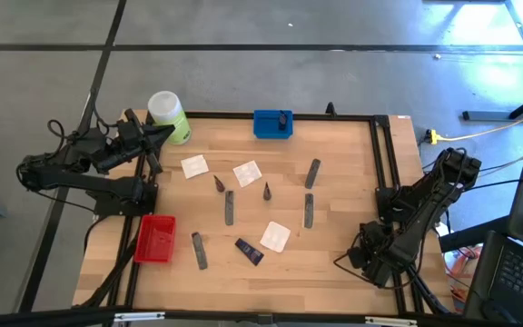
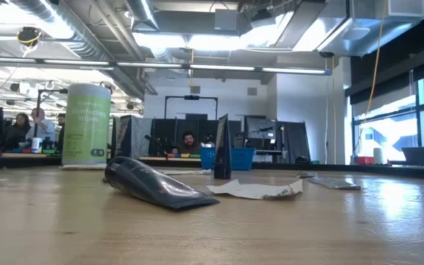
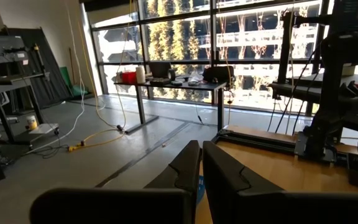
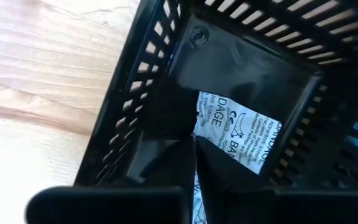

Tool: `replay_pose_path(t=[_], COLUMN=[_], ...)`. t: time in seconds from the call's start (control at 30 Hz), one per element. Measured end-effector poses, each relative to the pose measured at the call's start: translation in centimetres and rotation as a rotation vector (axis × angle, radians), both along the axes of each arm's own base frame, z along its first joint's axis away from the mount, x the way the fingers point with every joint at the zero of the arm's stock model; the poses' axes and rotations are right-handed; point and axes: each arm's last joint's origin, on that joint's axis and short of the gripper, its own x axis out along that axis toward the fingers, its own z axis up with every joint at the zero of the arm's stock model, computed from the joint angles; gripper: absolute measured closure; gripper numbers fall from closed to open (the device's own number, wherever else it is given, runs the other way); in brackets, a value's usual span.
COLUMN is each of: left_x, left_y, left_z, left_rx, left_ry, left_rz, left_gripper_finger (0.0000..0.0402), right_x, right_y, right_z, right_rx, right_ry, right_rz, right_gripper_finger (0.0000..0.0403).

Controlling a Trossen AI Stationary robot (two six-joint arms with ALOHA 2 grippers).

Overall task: Pick & Place Travel size toiletries
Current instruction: Put the white bandage pad into the black basket, then put the black hair comb into the red basket

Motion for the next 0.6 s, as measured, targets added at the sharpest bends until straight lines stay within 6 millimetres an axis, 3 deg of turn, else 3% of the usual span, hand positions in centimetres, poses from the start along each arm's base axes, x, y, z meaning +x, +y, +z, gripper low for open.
replay_pose_path(t=[0.6], left_x=[0.0], left_y=[0.0], left_z=[0.0], left_rx=[0.000], left_ry=[0.000], left_rz=[0.000], left_gripper_finger=[0.0386], right_x=[-0.4], right_y=[-0.6], right_z=[1.1], right_rx=[0.007], right_ry=[-0.004], right_rz=[0.003], right_gripper_finger=[0.0295])
